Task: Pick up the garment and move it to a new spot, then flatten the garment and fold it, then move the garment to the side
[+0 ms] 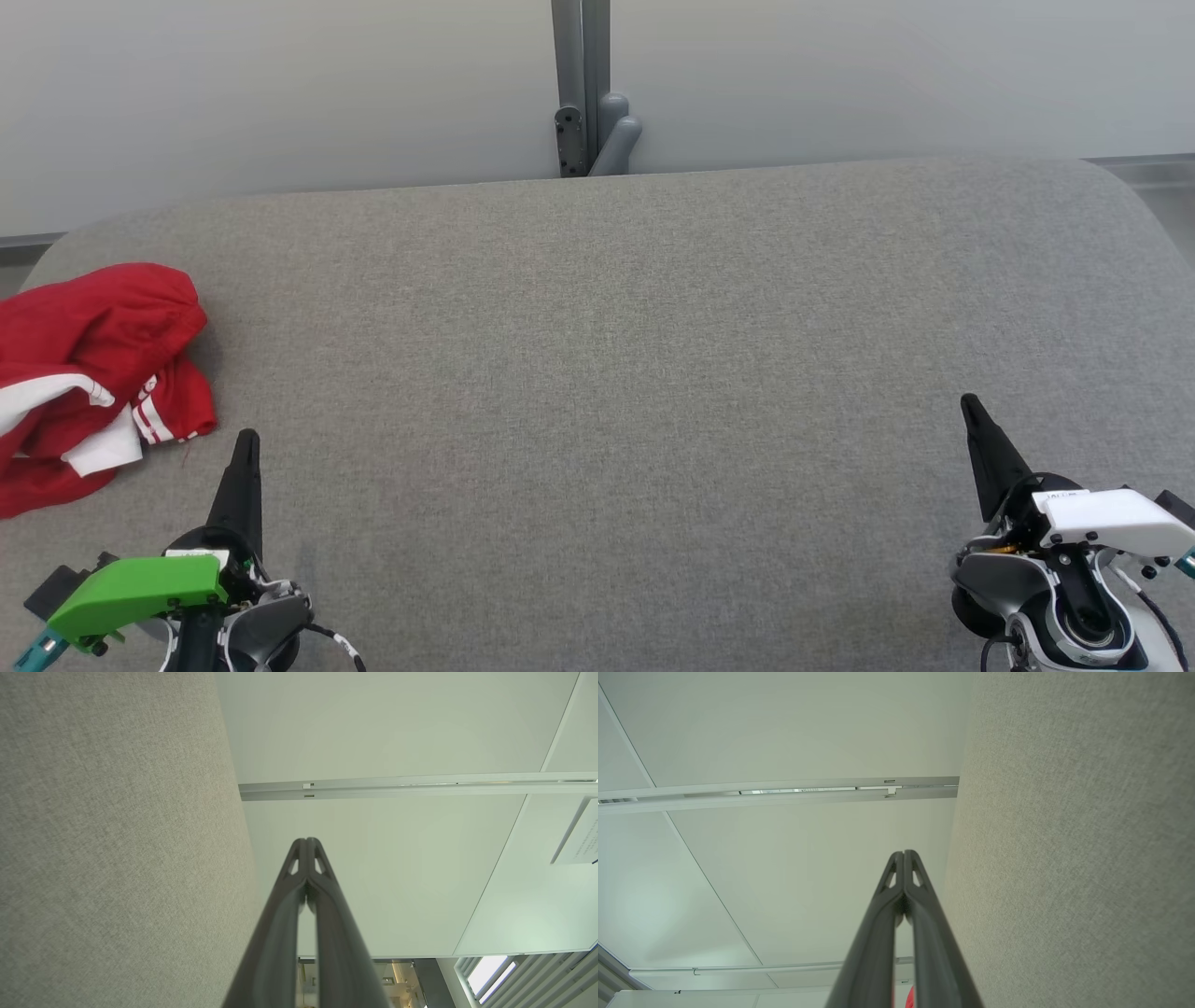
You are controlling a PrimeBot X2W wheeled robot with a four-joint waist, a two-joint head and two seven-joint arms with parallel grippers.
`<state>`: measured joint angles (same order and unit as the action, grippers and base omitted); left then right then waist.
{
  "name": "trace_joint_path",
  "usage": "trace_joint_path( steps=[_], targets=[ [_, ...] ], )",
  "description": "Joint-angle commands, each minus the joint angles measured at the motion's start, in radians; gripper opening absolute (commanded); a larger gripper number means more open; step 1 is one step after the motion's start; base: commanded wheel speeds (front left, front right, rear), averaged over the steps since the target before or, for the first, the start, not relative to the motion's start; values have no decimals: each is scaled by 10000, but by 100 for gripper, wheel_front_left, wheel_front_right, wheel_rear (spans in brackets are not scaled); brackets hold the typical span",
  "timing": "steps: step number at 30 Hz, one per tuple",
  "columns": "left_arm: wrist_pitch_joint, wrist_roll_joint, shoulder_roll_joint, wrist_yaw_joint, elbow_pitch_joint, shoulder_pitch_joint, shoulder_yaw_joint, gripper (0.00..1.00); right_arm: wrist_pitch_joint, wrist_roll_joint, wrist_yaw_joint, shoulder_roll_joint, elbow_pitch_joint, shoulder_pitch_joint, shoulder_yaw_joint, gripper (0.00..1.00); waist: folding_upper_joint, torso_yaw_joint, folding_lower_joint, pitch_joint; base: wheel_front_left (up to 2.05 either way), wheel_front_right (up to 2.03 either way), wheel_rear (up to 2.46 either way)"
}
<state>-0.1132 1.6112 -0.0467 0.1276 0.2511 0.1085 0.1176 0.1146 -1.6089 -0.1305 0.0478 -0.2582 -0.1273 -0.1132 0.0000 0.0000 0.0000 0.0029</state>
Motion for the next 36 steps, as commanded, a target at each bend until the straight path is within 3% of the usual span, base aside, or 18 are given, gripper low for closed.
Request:
trace_joint_path(
  steps=[1, 28, 29, 32, 33, 34, 36],
  targets=[
    [-18, 17, -69, 64, -33, 121, 7, 0, 60, -55, -4, 47, 26, 108, -13, 0, 0, 0, 0, 0, 0, 0, 0],
    [-18, 17, -69, 64, -32, 121, 7, 0, 58, -55, -4, 47, 26, 109, -13, 0, 0, 0, 0, 0, 0, 0, 0],
    [1, -1, 0, 0, -2, 0, -2, 100, 2, 1, 0, 0, 1, 0, 1, 100, 0, 0, 0, 0, 0, 0, 0],
    [9, -3, 32, -11, 136, -80, -13, 100, -6, 7, 2, -36, -127, 42, 10, 100, 0, 0, 0, 2, 0, 0, 0],
    [12, -4, 55, -17, 221, -167, -18, 0, -8, 9, 2, -65, -217, 99, 20, 0, 0, -1, 0, 3, 0, 0, 0],
    [26, -11, 72, -21, 295, -221, -29, 100, -17, 17, 2, -79, -265, 157, 32, 100, 0, -1, 0, 5, 0, 0, 0],
    [132, -80, 66, -19, 305, -207, -85, 100, -87, 79, 2, -69, -209, 153, 102, 100, 0, -1, 0, 8, 0, 0, 0]
  ],
)
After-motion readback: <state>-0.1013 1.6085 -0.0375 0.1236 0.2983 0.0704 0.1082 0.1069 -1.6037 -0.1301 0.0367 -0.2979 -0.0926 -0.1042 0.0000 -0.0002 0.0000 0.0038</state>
